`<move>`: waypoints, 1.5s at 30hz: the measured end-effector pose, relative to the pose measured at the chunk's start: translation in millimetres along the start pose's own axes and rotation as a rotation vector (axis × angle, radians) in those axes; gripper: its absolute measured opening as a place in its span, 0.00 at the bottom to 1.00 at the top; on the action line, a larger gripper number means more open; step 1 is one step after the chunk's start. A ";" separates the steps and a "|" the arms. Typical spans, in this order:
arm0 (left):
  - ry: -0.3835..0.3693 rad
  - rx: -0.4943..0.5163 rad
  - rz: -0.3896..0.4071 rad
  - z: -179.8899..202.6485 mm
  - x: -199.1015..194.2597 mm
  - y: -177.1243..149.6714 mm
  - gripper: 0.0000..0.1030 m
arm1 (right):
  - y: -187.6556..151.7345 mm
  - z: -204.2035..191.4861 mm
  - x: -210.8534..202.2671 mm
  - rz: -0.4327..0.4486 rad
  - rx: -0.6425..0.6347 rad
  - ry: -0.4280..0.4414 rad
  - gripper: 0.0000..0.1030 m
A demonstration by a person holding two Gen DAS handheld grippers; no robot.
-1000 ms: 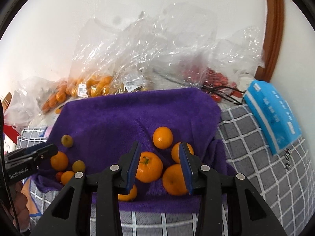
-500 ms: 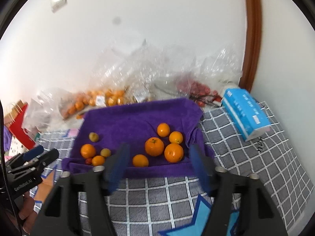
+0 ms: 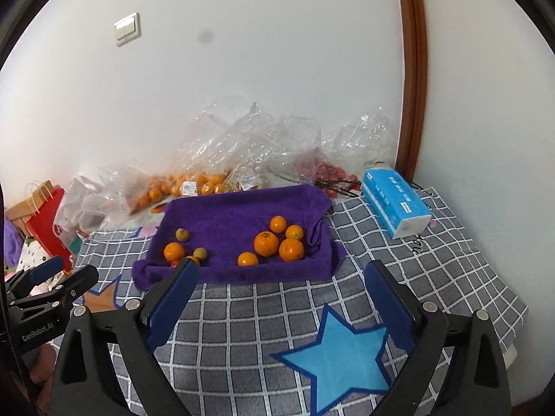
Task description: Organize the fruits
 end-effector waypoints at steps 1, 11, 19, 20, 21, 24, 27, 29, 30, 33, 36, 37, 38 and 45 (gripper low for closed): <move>0.001 -0.003 0.004 0.8 -4.1 -2.0 0.90 | -1.7 0.7 -3.2 0.004 0.003 -0.003 0.94; -0.011 -0.007 0.017 5.8 -20.0 -9.2 0.90 | -12.4 5.0 -24.1 0.024 0.018 -0.005 0.94; -0.008 -0.010 0.022 5.4 -24.1 -8.9 0.90 | -13.5 -1.8 -29.2 0.031 -0.001 -0.008 0.94; -0.012 -0.012 0.023 4.9 -24.6 -8.7 0.90 | -13.6 -2.9 -29.5 0.031 -0.004 -0.008 0.94; -0.012 -0.014 0.023 4.4 -24.9 -8.5 0.90 | -13.8 -3.8 -29.9 0.031 -0.006 -0.008 0.94; -0.012 -0.017 0.023 3.5 -25.8 -8.4 0.90 | -14.9 -5.7 -29.6 0.025 -0.014 -0.007 0.94; -0.011 -0.019 0.026 3.1 -26.7 -8.2 0.90 | -15.8 -6.2 -29.2 0.022 -0.014 -0.007 0.94; -0.014 -0.021 0.028 2.9 -27.8 -7.8 0.90 | -16.4 -6.5 -29.6 0.021 -0.013 -0.005 0.94; -0.014 -0.023 0.029 3.2 -28.0 -7.6 0.90 | -16.5 -6.4 -30.0 0.023 -0.012 -0.004 0.94; -0.018 -0.022 0.027 2.7 -28.0 -7.8 0.90 | -16.7 -6.1 -30.8 0.025 -0.014 -0.008 0.94; -0.018 -0.023 0.029 2.9 -29.1 -7.8 0.90 | -16.9 -5.4 -31.2 0.025 -0.009 -0.006 0.94; -0.020 -0.023 0.028 3.0 -28.9 -7.7 0.90 | -16.8 -5.4 -31.1 0.025 -0.009 -0.005 0.94; -0.021 -0.024 0.027 3.1 -28.6 -7.7 0.90 | -17.2 -5.6 -31.0 0.023 -0.010 -0.006 0.94; -0.031 -0.033 0.029 2.2 -29.2 -8.5 0.90 | -17.3 -8.0 -31.7 0.024 -0.022 -0.010 0.94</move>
Point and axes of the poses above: each gripper's, at about its wrist camera, not at the fingertips, and x roughly the way its jaws point, z to its right, y to its top, the point moved 4 cm from there along x, roughly the way its jaws point, and after that the axes turned 9 degrees about -z, right-handed, at the moved point
